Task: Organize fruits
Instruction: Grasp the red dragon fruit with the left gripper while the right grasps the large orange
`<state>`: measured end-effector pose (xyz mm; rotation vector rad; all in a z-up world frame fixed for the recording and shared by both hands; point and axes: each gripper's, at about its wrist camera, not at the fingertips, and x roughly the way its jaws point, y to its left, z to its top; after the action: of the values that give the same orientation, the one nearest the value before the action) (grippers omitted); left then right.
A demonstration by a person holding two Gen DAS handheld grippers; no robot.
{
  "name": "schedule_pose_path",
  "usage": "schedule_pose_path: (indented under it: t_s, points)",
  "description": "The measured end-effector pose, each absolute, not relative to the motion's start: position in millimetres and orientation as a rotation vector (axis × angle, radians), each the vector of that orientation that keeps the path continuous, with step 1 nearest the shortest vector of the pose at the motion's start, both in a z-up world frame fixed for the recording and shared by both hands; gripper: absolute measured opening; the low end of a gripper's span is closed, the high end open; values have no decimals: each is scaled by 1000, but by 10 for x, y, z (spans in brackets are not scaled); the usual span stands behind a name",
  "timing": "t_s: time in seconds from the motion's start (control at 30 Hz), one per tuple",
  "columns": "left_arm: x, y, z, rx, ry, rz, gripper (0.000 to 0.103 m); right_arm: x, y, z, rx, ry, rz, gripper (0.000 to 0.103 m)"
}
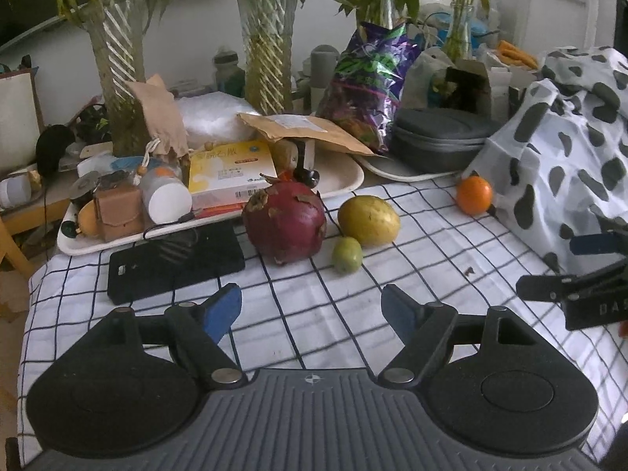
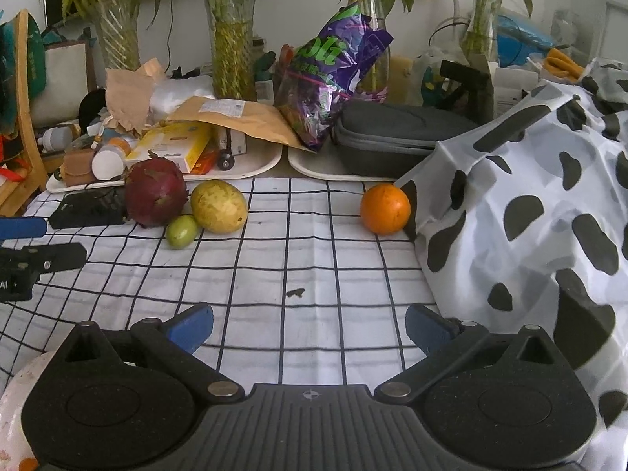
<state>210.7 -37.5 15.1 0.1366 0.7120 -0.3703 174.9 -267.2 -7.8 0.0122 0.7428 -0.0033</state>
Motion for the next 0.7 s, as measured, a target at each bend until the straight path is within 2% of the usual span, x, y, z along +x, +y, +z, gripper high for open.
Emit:
schedule_pose_path:
  t_s: [0.7]
  points:
    - [3067, -394, -202, -8, 709, -351, 79, 2352, -2673, -241, -63, 763, 23, 103]
